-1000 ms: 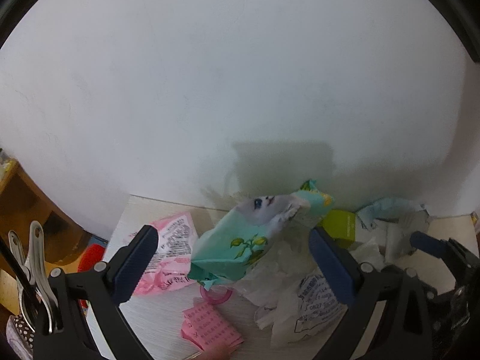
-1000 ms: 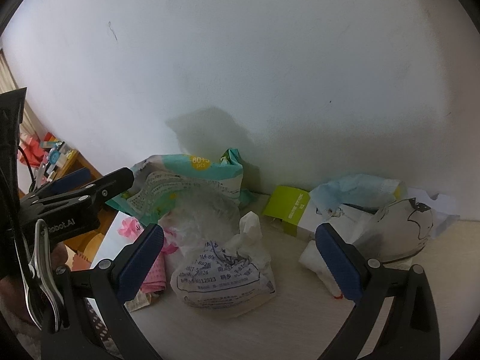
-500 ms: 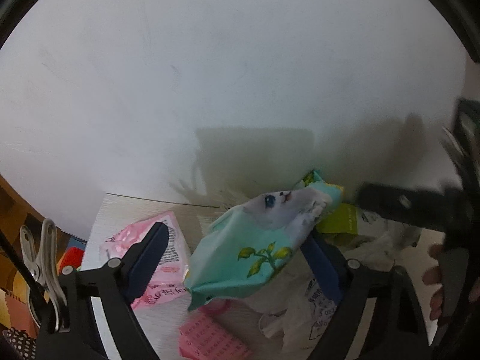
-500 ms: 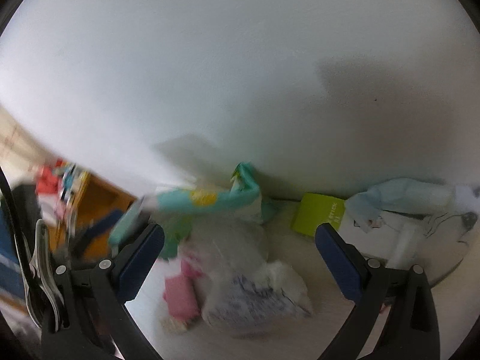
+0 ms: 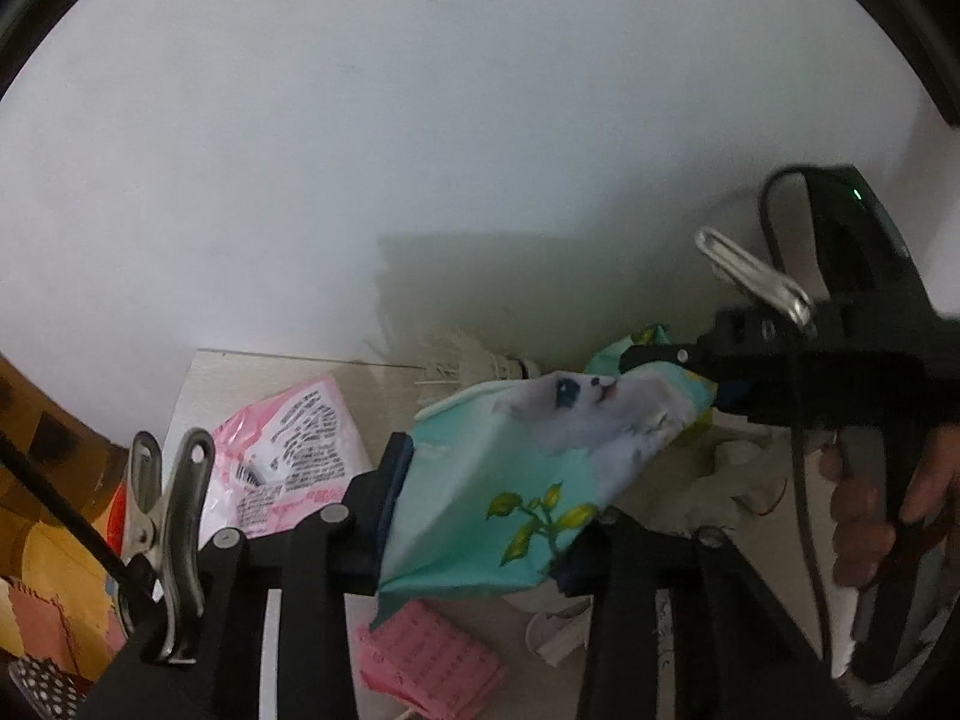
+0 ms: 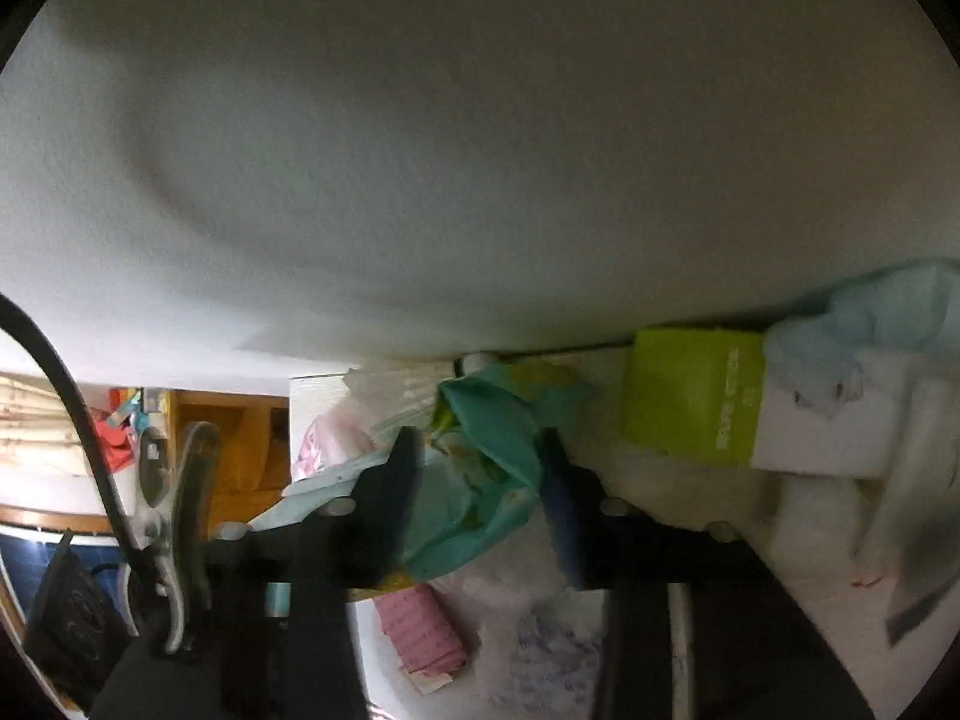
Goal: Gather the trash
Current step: 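Close the left gripper on the teal wipes pack while the right gripper pinches its edge, then lift the teal wipes pack with both grippers and carry it over the red bucket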
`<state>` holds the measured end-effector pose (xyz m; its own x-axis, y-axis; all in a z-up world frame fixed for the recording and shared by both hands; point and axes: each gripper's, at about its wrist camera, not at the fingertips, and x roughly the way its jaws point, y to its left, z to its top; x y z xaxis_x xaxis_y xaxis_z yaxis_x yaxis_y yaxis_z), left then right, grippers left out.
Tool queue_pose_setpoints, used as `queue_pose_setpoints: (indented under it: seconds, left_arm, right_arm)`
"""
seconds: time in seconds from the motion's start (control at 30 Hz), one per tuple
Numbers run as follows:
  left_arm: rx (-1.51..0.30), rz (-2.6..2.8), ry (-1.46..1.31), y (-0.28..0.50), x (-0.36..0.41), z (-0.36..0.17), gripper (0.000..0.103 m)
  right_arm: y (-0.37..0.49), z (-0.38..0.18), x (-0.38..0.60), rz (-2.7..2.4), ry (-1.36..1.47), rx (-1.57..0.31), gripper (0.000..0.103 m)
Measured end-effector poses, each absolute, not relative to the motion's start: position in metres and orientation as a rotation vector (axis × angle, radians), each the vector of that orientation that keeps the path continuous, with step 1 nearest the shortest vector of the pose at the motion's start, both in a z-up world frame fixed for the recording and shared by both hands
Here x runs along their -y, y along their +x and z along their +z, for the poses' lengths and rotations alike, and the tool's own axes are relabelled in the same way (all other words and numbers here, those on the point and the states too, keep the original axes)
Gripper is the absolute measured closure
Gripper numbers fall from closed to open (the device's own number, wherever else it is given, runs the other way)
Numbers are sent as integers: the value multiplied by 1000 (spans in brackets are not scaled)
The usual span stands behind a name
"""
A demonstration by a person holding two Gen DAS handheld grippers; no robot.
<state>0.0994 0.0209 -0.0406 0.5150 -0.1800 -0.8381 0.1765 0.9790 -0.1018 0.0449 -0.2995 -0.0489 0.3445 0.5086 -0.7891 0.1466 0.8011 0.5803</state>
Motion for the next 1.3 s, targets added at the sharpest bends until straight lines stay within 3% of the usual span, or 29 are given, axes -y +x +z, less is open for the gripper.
queue_pose_setpoints:
  seconds: [0.57,0.8,1.3]
  left_arm:
    - [-789,-173,6,20,-55,50,68]
    - [-751,-159,48,4,-68,52,68]
    - [-752,-43,-31,-17,-110,55,68]
  right_arm:
    - [-37,34,236,379,250,-852,81]
    - [-68,64,246,397,241,-812,82]
    - [-87,71,209,509,188,-799,82]
